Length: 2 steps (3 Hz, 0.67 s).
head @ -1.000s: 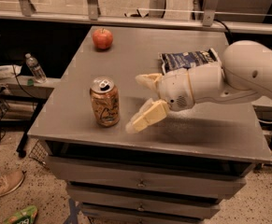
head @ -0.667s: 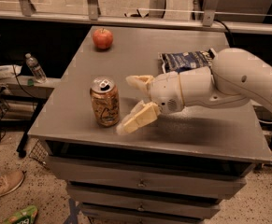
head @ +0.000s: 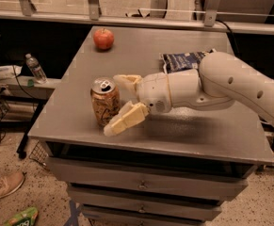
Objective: Pick orange can
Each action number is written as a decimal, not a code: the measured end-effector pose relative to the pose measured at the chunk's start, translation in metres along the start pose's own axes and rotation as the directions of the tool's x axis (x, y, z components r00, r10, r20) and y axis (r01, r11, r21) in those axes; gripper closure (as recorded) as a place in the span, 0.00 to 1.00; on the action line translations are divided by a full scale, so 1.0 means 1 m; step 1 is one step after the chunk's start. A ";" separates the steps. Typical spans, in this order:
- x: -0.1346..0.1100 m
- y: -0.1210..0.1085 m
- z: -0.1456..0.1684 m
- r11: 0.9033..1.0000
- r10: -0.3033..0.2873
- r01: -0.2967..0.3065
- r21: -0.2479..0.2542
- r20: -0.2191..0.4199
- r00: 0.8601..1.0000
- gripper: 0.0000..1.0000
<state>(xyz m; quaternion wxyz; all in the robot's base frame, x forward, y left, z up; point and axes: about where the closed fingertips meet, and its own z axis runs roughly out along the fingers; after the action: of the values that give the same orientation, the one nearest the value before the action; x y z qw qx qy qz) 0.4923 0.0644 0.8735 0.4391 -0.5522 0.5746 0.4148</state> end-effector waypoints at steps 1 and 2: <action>-0.003 0.001 0.012 1.000 -0.003 0.003 -0.025 0.017 1.000 0.19; -0.004 0.001 0.018 0.999 0.000 0.001 -0.040 0.026 1.000 0.41</action>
Offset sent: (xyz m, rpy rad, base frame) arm 0.0023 0.0226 -0.0024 0.0402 0.0192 0.0480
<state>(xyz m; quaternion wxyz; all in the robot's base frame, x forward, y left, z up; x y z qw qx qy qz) 0.4921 0.0833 0.8726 0.4355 -0.5556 0.5602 0.4334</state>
